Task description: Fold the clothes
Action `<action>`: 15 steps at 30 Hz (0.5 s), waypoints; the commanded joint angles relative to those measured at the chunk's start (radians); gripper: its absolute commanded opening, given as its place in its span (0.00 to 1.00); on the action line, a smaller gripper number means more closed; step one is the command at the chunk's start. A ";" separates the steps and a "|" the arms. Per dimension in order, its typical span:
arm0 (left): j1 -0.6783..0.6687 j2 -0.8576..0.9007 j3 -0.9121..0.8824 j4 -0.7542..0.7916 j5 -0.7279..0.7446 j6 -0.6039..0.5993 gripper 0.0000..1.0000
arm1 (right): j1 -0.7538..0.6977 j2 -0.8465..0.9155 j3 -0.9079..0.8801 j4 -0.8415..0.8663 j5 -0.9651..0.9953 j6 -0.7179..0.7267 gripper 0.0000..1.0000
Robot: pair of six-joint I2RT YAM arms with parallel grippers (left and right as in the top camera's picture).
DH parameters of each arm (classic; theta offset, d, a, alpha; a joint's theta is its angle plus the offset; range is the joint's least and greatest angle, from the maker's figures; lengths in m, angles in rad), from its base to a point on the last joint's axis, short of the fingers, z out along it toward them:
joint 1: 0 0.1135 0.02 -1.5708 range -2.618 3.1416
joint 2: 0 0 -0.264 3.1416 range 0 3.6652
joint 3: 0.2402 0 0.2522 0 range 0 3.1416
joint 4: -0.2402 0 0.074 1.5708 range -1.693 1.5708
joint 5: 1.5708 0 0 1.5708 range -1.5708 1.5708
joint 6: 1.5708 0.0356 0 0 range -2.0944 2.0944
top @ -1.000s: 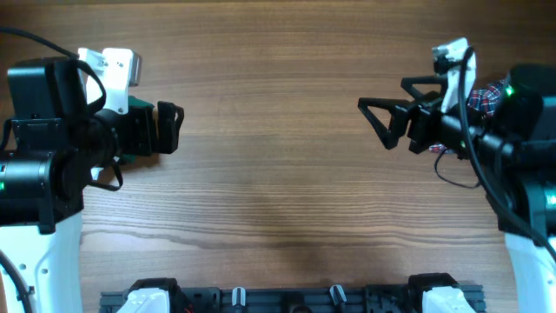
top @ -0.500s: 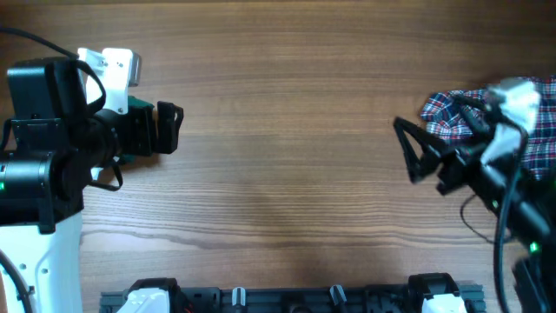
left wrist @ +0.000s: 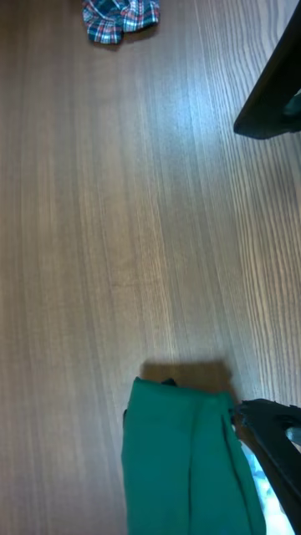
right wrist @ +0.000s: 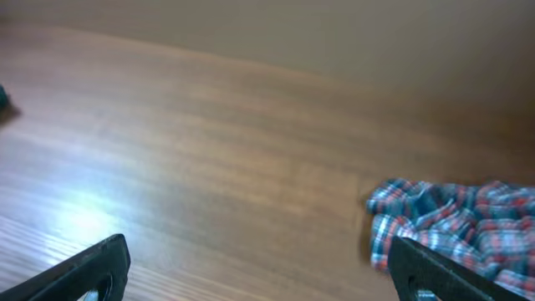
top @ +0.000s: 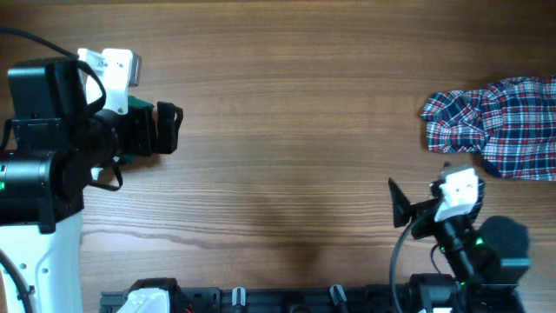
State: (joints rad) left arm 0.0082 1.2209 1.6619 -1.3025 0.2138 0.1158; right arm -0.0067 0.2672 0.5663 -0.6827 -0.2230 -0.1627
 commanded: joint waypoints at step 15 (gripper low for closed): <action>-0.004 -0.001 0.001 0.003 -0.003 0.015 1.00 | -0.004 -0.262 -0.408 0.101 0.009 0.013 0.99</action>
State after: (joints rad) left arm 0.0082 1.2209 1.6619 -1.3022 0.2134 0.1158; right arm -0.0067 0.0200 0.1883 -0.5663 -0.2234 -0.1581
